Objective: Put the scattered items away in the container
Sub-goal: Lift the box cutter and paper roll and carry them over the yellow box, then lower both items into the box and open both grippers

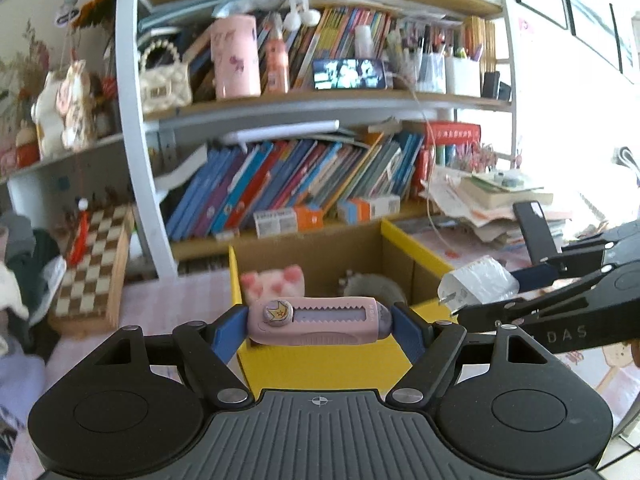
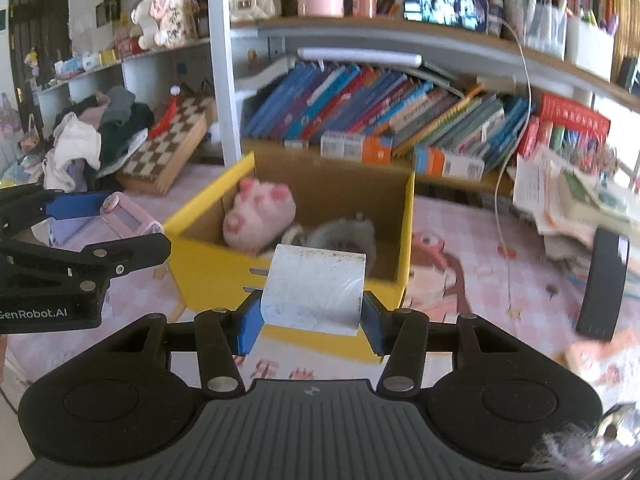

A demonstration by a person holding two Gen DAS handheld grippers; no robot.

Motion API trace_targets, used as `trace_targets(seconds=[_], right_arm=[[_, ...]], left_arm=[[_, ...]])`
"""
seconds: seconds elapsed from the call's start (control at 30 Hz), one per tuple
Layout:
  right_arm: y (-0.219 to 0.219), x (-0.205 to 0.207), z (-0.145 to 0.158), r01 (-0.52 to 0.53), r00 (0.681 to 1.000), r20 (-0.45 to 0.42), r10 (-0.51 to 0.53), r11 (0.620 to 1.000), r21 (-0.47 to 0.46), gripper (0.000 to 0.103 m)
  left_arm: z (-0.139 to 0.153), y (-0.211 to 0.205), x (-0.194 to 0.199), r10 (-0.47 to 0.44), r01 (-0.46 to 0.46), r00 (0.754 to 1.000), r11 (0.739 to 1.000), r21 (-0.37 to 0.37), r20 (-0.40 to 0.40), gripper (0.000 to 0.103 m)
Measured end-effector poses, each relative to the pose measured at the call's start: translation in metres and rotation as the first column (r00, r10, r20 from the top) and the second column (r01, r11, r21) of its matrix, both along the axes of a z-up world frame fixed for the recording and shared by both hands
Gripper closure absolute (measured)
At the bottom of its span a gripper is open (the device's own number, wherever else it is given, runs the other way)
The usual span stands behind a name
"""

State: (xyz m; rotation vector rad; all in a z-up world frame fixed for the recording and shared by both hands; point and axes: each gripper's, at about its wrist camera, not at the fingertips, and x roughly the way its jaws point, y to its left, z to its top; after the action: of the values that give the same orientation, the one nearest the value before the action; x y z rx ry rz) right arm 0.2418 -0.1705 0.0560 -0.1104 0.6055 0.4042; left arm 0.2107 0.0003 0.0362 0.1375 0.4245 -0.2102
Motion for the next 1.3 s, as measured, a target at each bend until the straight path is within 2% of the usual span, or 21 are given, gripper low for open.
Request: trace_targets(seconds=[0.2, 0.4, 0.57, 0.8, 0.93, 1.3], right_arm=[[-0.003, 0.029, 0.018, -0.024, 0.999, 0.024, 0.024, 1.0, 0.008, 0.054], [-0.007, 0.067, 0.029, -0.05, 0.999, 0.013, 0.049, 0.998, 0.035, 0.054], [-0.004, 0.105, 0.032, -0.08, 0.996, -0.034, 0.082, 0.995, 0.066, 0.054], [0.015, 0.163, 0.025, -0.11, 0.988, -0.101, 0.117, 0.991, 0.071, 0.054], [0.032, 0.193, 0.012, -0.143, 0.98, -0.137, 0.141, 0.99, -0.004, 0.054], [0.062, 0.252, -0.03, -0.223, 0.925, -0.331, 0.188, 0.972, -0.07, 0.054]], left_arm=[[0.013, -0.005, 0.015, -0.016, 0.015, 0.999, 1.0, 0.019, 0.038, 0.025], [0.012, -0.009, 0.033, -0.014, 0.013, 1.0, 0.999, 0.036, 0.017, 0.025], [0.009, -0.013, 0.056, -0.007, 0.008, 1.0, 0.998, 0.067, -0.016, 0.025], [-0.007, -0.022, 0.096, 0.009, -0.003, 0.993, 0.999, 0.047, -0.121, 0.025], [-0.019, -0.027, 0.118, -0.003, 0.018, 0.982, 0.997, 0.077, -0.19, 0.025], [-0.043, -0.018, 0.167, -0.019, 0.003, 0.925, 0.999, -0.042, -0.38, 0.025]])
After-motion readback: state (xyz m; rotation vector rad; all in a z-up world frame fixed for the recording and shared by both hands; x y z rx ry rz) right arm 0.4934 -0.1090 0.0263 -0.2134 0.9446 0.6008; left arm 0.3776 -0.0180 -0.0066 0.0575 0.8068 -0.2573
